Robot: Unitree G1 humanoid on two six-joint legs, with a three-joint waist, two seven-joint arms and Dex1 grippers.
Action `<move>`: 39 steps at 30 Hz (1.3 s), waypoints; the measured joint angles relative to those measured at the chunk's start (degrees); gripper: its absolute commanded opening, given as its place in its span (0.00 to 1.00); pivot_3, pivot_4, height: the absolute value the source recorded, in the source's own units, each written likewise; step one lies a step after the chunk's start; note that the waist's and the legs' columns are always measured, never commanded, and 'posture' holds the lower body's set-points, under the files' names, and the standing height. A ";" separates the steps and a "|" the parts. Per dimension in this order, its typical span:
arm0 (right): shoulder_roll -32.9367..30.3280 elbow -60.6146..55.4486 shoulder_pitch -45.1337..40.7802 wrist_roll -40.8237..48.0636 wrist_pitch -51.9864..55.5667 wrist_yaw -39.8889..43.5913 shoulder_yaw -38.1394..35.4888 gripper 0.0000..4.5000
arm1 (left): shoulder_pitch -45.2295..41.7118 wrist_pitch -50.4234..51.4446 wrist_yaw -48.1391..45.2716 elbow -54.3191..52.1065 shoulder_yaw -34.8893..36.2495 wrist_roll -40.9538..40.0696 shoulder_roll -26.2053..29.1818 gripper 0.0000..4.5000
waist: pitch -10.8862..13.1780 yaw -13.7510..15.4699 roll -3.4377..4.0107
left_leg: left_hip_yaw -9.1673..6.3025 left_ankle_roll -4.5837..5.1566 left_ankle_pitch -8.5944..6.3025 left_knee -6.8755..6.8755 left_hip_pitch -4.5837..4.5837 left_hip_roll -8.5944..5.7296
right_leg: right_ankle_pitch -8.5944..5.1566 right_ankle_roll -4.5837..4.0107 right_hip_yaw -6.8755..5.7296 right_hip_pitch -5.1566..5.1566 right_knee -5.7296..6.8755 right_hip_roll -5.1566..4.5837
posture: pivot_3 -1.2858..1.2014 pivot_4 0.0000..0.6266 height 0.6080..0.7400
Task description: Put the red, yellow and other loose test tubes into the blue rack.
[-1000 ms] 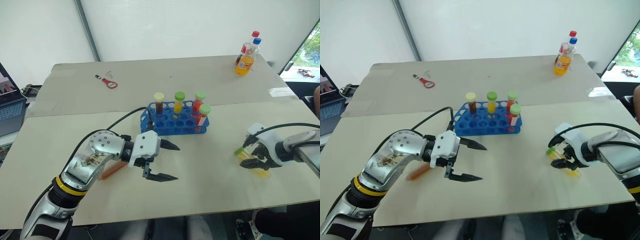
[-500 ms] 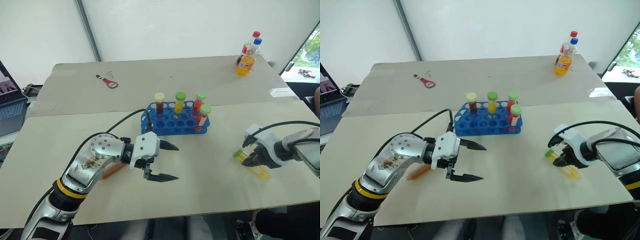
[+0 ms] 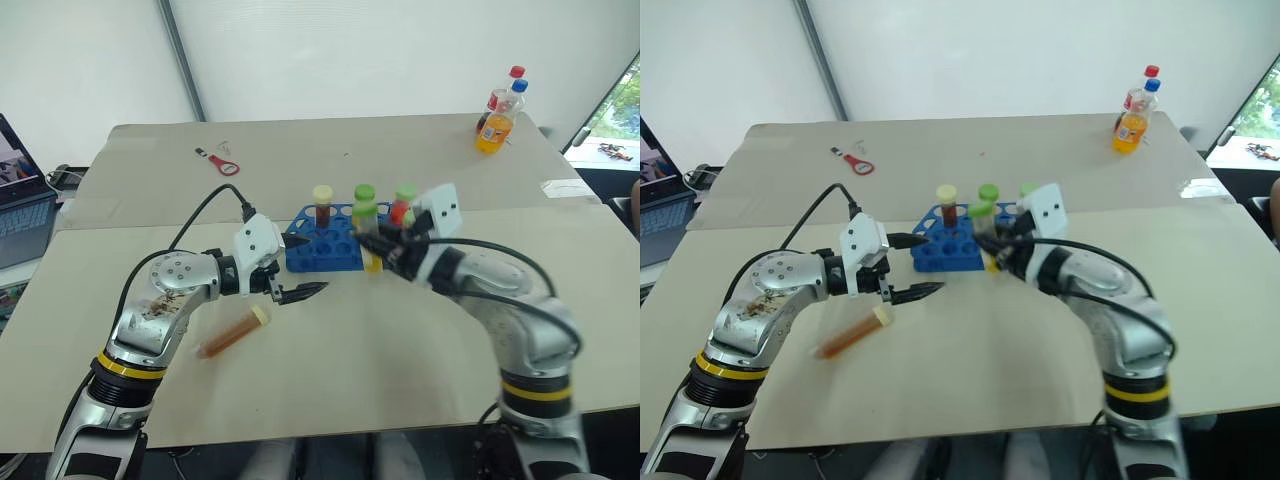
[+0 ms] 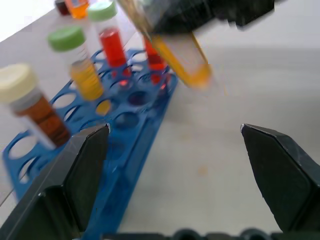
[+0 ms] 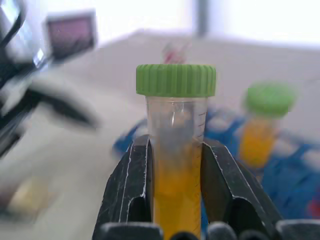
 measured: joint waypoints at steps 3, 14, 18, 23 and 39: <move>3.93 5.47 -0.01 -5.10 -10.56 -3.70 2.80 0.20 | -0.89 1.02 1.23 0.04 -0.01 0.23 -0.35 1.00 | 0.00 -0.28 0.00 | 0.00 -0.03 0.02 -0.01 0.00 0.02 | 0.00 -0.01 -0.01 -0.06 0.06 0.04 | 0.52 0.24 1.00; 8.72 20.99 0.19 -14.47 -32.63 -9.66 6.43 0.20 | -1.76 3.94 1.72 -3.15 0.06 -1.10 -0.27 1.00 | -0.01 -2.00 0.02 | 0.00 -0.08 0.04 -0.16 0.08 0.09 | 0.01 -0.03 0.05 -0.09 0.14 0.15 | 0.52 0.24 1.00; 10.26 23.18 0.25 -15.59 -35.72 -10.33 7.24 0.20 | -1.76 4.43 1.72 -3.62 0.09 -1.18 -0.11 1.00 | -0.01 -2.41 0.02 | 0.00 -0.08 0.05 -0.19 0.12 0.10 | 0.01 -0.03 0.07 -0.07 0.14 0.15 | 0.52 0.24 1.00; 11.97 26.33 0.23 -17.01 -39.06 -11.40 8.26 0.20 | -1.73 5.06 1.77 -3.83 0.17 -1.16 0.24 1.00 | -0.01 -2.83 0.02 | 0.00 -0.12 0.07 -0.31 0.22 0.12 | 0.02 -0.04 0.11 -0.05 0.14 0.18 | 0.52 0.24 1.00; 12.22 28.61 3.73 -15.90 -42.07 -10.80 8.00 0.73 | 0.08 7.54 5.36 -3.81 2.70 -2.27 -0.24 1.00 | -0.01 -2.96 0.03 | 0.00 -0.15 0.09 -0.42 0.24 0.14 | 0.02 -0.05 0.16 -0.08 0.16 0.21 | 0.52 0.24 1.00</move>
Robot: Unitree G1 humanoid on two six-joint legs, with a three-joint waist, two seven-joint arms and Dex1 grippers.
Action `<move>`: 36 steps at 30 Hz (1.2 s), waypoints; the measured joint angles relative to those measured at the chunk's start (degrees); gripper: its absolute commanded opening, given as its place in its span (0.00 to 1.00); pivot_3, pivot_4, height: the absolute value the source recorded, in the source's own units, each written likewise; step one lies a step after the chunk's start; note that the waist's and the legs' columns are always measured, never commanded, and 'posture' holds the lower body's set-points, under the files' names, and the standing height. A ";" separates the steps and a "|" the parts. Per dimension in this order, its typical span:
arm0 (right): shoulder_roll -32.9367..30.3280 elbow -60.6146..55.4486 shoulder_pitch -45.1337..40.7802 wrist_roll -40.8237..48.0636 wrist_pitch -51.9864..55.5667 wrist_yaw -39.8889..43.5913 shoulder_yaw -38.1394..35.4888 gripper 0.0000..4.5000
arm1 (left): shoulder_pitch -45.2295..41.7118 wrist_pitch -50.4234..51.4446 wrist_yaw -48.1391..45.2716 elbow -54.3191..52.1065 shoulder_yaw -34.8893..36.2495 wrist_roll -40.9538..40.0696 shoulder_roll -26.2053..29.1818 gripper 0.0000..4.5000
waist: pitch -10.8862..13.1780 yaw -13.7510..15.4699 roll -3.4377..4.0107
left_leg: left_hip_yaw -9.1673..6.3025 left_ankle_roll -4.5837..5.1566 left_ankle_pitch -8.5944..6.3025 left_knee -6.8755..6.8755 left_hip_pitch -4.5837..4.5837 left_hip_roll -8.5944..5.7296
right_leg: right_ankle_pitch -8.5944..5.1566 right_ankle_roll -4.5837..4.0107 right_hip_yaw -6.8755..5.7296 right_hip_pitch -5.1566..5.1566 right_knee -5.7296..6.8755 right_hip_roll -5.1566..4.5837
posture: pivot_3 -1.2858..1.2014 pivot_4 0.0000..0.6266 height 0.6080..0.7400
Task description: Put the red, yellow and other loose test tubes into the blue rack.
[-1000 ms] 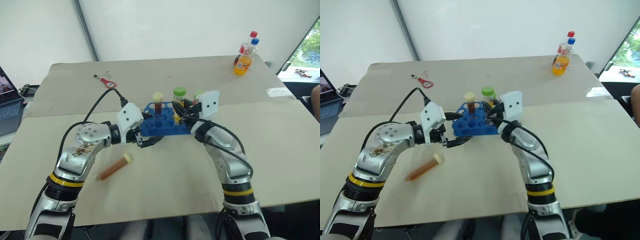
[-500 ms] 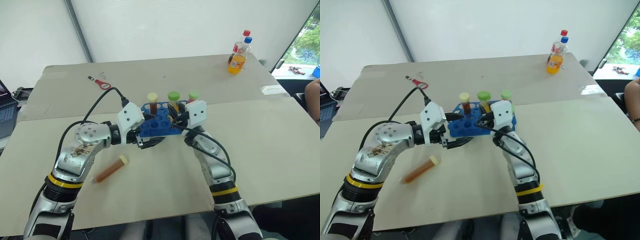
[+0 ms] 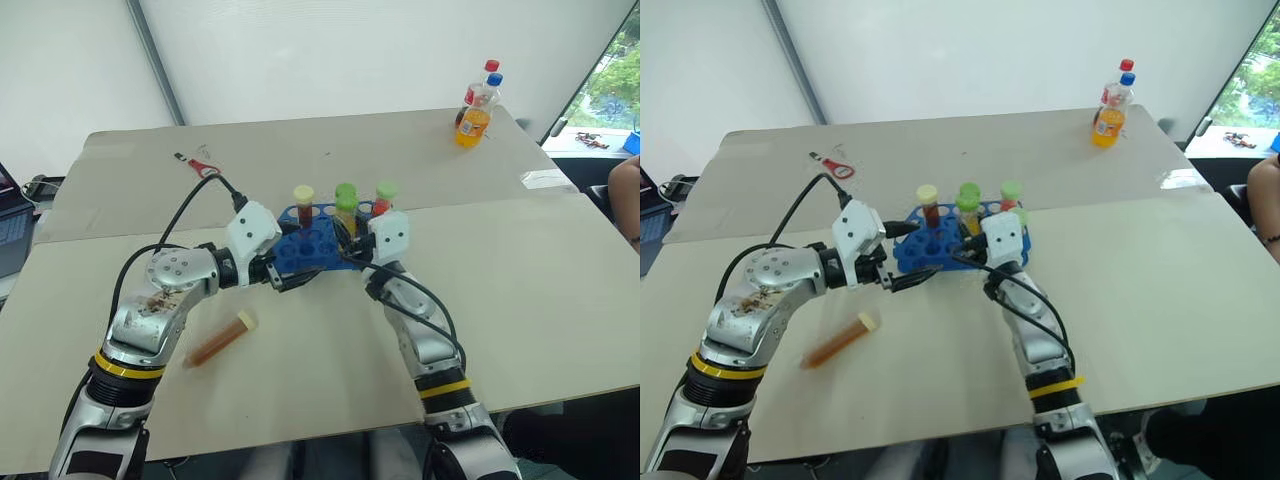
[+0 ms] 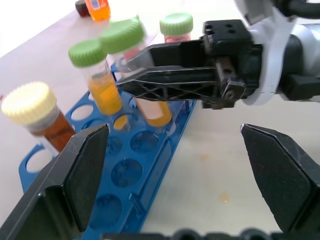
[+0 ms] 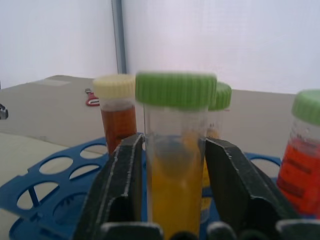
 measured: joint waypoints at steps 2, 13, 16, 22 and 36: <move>-0.53 -1.12 0.86 0.03 1.05 0.22 -0.01 0.88 | 0.01 1.38 -0.18 -0.23 0.80 -0.86 1.11 1.00 | 0.00 0.01 0.00 | 0.00 0.00 0.00 0.00 0.00 0.01 | 0.00 0.00 0.00 -0.01 0.00 0.01 | 0.52 0.24 1.00; -20.07 -29.05 12.36 4.37 22.10 13.50 0.69 0.88 | 0.60 14.24 -13.58 -6.14 3.93 -5.70 30.32 1.00 | 0.04 0.02 0.03 | 0.00 0.10 -0.09 -0.11 0.14 0.02 | -0.02 -0.01 0.06 -0.02 -0.18 0.11 | 0.52 0.24 1.00; -25.85 -35.92 11.22 9.79 30.18 19.52 0.60 0.88 | 0.36 15.41 -16.43 -6.20 0.84 -4.52 34.69 1.00 | 0.05 0.18 0.03 | 0.00 0.44 -0.30 -0.13 0.30 0.07 | -0.03 0.00 0.02 0.18 -0.24 0.13 | 0.52 0.24 1.00; -37.73 -42.37 3.91 21.59 44.02 31.34 0.45 0.88 | 3.13 22.86 -19.55 -12.14 -3.95 -5.76 39.28 1.00 | 0.11 0.34 0.00 | 0.02 0.54 -0.36 -0.10 0.28 0.15 | -0.03 0.00 -0.02 0.20 -0.27 0.15 | 0.52 0.24 1.00; -40.51 -45.04 1.01 31.94 54.85 31.85 0.16 0.88 | -0.38 32.91 -4.96 -9.54 -14.95 0.14 26.05 1.00 | 0.15 2.45 -0.13 | 0.01 0.42 -0.29 0.01 0.06 0.13 | 0.04 -0.11 -0.04 0.15 -0.32 0.12 | 0.52 0.24 1.00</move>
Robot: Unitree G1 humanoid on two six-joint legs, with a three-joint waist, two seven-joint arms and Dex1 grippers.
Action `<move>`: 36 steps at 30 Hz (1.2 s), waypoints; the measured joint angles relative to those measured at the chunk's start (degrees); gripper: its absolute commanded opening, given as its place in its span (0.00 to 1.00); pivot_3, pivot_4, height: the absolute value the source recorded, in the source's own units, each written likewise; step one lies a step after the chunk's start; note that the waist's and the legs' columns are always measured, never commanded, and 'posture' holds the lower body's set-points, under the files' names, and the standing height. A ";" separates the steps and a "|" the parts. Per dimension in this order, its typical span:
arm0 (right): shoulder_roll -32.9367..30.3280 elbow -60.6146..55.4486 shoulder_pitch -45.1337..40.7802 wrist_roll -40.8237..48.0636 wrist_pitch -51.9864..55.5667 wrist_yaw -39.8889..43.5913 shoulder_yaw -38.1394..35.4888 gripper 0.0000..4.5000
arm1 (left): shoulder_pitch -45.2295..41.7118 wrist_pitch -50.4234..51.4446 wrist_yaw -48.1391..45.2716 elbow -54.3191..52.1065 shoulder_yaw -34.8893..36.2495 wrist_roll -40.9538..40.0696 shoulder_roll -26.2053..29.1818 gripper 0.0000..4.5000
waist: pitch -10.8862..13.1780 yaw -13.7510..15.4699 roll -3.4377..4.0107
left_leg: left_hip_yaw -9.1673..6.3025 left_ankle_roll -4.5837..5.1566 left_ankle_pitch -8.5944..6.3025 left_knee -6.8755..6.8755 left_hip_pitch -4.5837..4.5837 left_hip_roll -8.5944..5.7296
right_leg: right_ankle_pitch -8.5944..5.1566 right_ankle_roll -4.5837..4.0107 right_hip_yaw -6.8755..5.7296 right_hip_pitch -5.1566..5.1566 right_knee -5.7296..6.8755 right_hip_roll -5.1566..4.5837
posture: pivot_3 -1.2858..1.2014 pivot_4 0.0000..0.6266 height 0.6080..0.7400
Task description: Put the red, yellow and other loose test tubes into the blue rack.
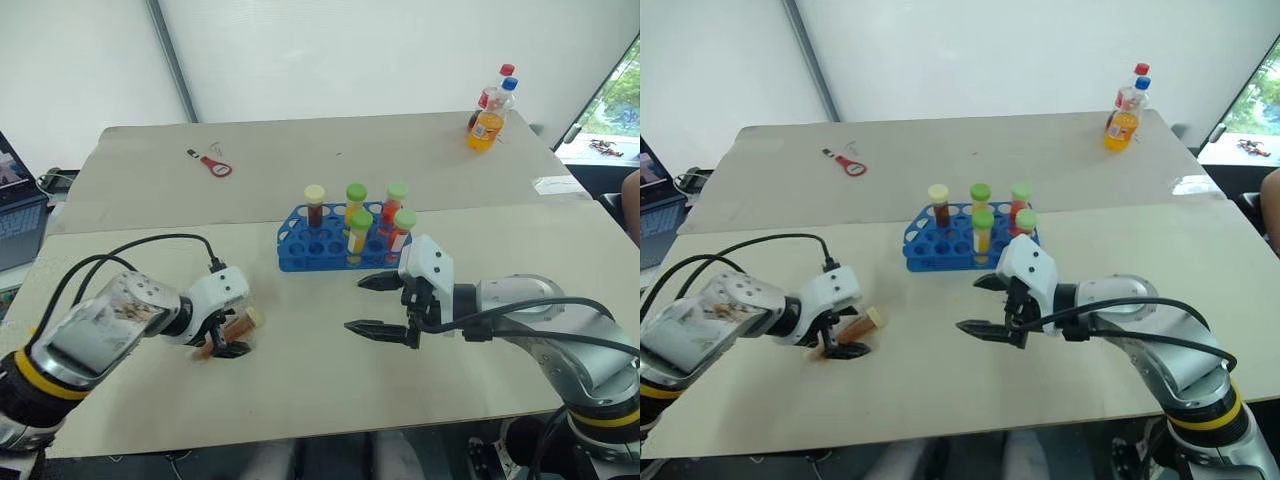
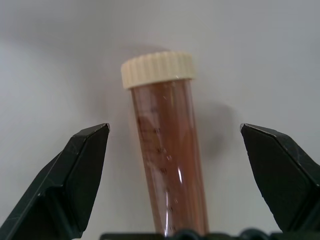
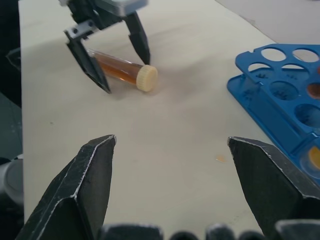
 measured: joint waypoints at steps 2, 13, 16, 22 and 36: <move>0.35 -0.01 -0.01 1.88 1.38 -0.91 -0.81 0.88 | -1.21 0.38 0.48 0.64 -1.49 1.25 -0.03 1.00 | 0.00 0.04 0.00 | 0.00 -0.01 0.00 -0.01 0.01 0.00 | 0.00 0.00 0.00 -0.02 0.01 0.00 | 0.52 0.24 1.00; -2.69 -0.29 -0.51 6.49 6.12 -2.58 -3.09 0.89 | -1.35 -1.77 0.18 -0.06 -3.84 3.03 0.09 0.29 | -0.01 0.11 0.00 | 0.01 0.03 -0.02 -0.01 0.11 0.01 | 0.00 -0.01 0.01 0.05 0.02 -0.01 | 0.52 0.24 1.00; -3.70 -1.02 -0.51 7.79 6.53 -2.59 -4.34 0.89 | -0.66 -3.03 0.04 -0.47 -4.01 3.75 0.56 0.19 | -0.02 0.18 0.02 | 0.01 0.02 -0.01 -0.02 0.16 0.02 | 0.01 -0.01 0.01 0.08 0.03 -0.01 | 0.52 0.24 1.00; -4.97 -1.29 -0.47 9.16 7.19 -3.44 -4.91 0.89 | -1.64 -7.31 -3.81 3.33 -4.22 4.40 1.41 0.19 | -0.01 0.19 0.01 | 0.02 0.01 0.00 -0.01 0.14 0.04 | 0.03 -0.04 -0.02 0.06 0.05 0.00 | 0.52 0.24 1.00; -6.91 -2.59 4.42 0.97 -6.57 -3.84 -7.07 0.89 | -15.71 -20.44 3.26 17.15 16.35 -7.08 -31.42 0.19 | 0.00 0.10 -0.06 | -0.04 -0.17 0.05 0.81 -0.33 -0.11 | 0.08 0.02 -0.15 -0.02 0.01 -0.12 | 0.52 0.24 1.00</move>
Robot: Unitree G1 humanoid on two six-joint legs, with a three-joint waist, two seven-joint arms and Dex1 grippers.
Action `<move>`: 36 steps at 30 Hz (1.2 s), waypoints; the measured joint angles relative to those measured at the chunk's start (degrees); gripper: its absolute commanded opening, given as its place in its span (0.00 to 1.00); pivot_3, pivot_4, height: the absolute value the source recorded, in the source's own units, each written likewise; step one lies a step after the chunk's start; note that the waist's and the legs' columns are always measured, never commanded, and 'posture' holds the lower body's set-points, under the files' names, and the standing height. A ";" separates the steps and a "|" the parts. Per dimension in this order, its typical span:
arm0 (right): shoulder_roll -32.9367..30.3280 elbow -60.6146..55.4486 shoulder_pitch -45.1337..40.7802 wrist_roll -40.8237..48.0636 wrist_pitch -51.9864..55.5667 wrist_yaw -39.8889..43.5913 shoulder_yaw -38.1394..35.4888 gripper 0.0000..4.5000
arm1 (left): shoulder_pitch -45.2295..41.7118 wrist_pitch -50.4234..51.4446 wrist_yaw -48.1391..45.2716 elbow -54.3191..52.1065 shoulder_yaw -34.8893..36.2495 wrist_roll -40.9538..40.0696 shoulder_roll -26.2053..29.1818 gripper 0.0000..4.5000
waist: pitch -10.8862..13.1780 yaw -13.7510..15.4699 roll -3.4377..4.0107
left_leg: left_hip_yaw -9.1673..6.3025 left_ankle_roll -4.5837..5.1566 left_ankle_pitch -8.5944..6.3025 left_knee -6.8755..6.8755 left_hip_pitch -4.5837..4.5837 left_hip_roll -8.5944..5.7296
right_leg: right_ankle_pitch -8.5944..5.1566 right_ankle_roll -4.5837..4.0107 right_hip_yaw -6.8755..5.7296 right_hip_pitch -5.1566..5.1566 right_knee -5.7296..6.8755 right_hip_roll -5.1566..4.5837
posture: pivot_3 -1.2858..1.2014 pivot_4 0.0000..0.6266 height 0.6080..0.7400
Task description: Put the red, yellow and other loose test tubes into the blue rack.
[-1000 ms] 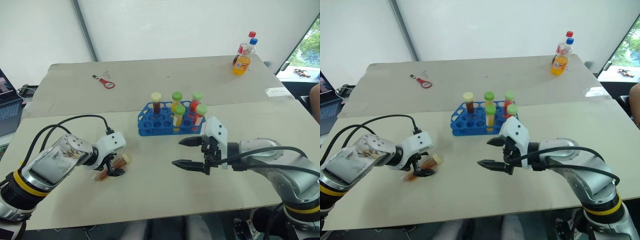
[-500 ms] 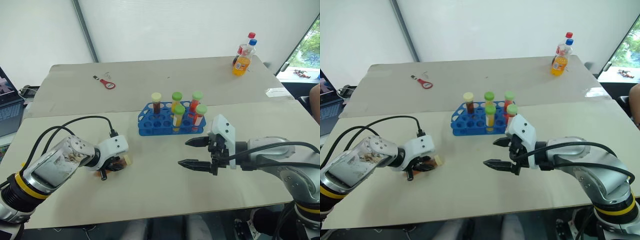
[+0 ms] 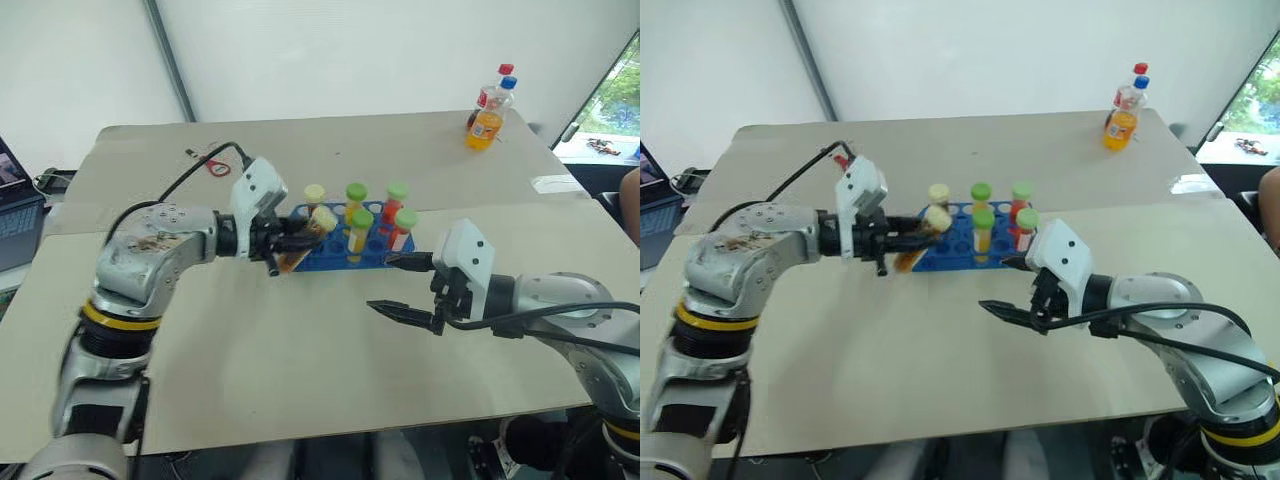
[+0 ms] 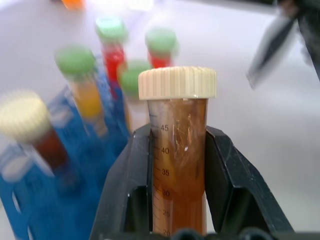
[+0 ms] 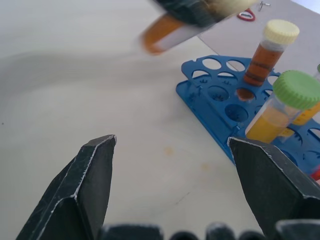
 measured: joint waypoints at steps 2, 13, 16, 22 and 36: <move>-0.66 -0.26 -0.18 0.95 1.22 -0.20 -0.69 0.89 | -0.43 -5.29 3.35 3.74 0.16 1.80 -4.22 0.19 | 0.00 0.17 0.00 | 0.00 -0.02 0.01 0.00 0.00 0.00 | 0.01 -0.01 0.01 0.01 0.00 0.00 | 0.52 0.24 1.00; -3.37 -3.09 -0.01 4.13 7.77 -3.64 -3.63 0.89 | -0.98 -26.44 9.98 22.64 1.55 8.72 -15.03 0.19 | 0.00 0.64 -0.02 | 0.01 0.05 -0.03 0.04 -0.05 -0.07 | 0.03 0.02 0.00 0.01 -0.02 -0.05 | 0.52 0.24 1.00; -3.77 -3.47 0.14 4.68 8.73 -4.59 -4.47 0.89 | 0.24 -28.31 10.04 23.70 1.48 9.50 -15.57 0.19 | -0.01 0.67 -0.02 | 0.01 0.06 -0.03 0.04 -0.04 -0.07 | 0.04 0.03 0.00 0.02 -0.02 -0.06 | 0.52 0.24 1.00; -3.77 -3.88 1.08 5.46 9.71 -5.94 -5.16 0.89 | 1.43 -31.83 10.68 26.40 0.59 11.18 -18.00 0.19 | 0.00 0.75 -0.03 | 0.01 0.08 -0.04 0.05 -0.05 -0.10 | 0.05 0.05 0.00 0.04 -0.02 -0.08 | 0.52 0.24 1.00; -3.90 -4.92 2.67 6.63 10.59 -8.30 -6.35 0.89 | 2.03 -43.75 15.00 32.53 0.27 16.15 -22.37 0.19 | -0.02 1.01 -0.04 | 0.01 0.09 -0.05 0.06 -0.03 -0.11 | 0.06 0.07 0.00 0.08 -0.04 -0.10 | 0.52 0.24 1.00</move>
